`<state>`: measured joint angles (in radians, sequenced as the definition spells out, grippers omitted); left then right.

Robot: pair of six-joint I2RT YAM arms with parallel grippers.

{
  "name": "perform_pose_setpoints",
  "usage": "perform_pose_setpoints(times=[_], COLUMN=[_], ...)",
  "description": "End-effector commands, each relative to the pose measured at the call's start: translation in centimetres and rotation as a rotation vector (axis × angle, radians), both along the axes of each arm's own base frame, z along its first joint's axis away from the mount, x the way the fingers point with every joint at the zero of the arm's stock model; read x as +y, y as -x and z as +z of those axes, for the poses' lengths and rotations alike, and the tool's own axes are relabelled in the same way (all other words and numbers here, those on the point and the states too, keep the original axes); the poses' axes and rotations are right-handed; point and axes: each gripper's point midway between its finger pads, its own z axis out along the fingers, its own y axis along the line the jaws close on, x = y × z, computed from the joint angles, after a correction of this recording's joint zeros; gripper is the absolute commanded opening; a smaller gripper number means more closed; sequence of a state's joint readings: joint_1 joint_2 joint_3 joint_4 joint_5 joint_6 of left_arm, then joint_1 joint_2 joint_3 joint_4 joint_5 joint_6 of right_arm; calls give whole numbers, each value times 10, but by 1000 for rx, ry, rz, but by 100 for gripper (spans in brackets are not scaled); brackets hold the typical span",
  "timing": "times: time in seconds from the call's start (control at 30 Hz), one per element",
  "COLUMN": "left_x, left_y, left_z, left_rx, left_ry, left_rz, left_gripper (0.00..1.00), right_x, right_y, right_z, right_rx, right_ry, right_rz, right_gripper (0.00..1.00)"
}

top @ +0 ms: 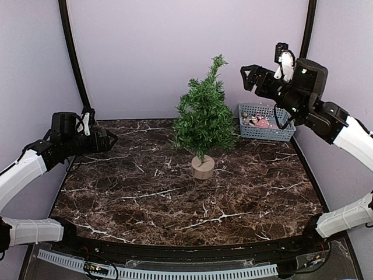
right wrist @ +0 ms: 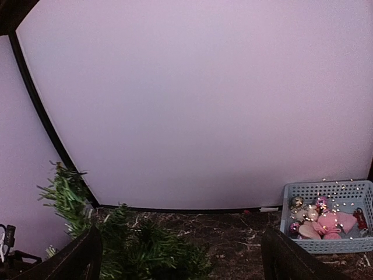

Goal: Decorate the small christmas tree

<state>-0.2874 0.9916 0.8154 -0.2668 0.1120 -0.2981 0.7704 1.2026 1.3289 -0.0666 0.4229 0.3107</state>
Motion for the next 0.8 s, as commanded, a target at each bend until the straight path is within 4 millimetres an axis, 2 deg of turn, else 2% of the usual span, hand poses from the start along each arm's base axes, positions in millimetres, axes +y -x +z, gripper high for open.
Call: perform_pose_setpoints(times=[0.0, 0.13, 0.17, 0.23, 0.33, 0.37, 0.53, 0.77], left_x=[35, 68, 71, 92, 106, 111, 126, 137], left_y=[-12, -23, -24, -25, -22, -22, -20, -25], left_z=[29, 31, 30, 27, 23, 22, 26, 20], left_rx=[-65, -86, -94, -119, -143, -143, -153, -123], left_ry=[52, 21, 13, -30, -72, -80, -110, -50], left_rz=[63, 131, 137, 208, 267, 283, 323, 329], left_gripper=[99, 99, 99, 99, 99, 99, 99, 99], right_x=[-50, -86, -98, -121, -156, -164, -195, -225], right_y=[-20, -53, -63, -82, -114, -127, -184, -258], right_z=[-37, -74, -84, -103, -135, -152, -200, -246], right_rx=[155, 301, 331, 378, 448, 487, 590, 675], right_ry=[31, 9, 11, 12, 13, 19, 30, 44], right_rz=[-204, -240, -268, -330, -409, -424, -456, -475], right_gripper=[96, 96, 97, 98, 99, 99, 99, 99])
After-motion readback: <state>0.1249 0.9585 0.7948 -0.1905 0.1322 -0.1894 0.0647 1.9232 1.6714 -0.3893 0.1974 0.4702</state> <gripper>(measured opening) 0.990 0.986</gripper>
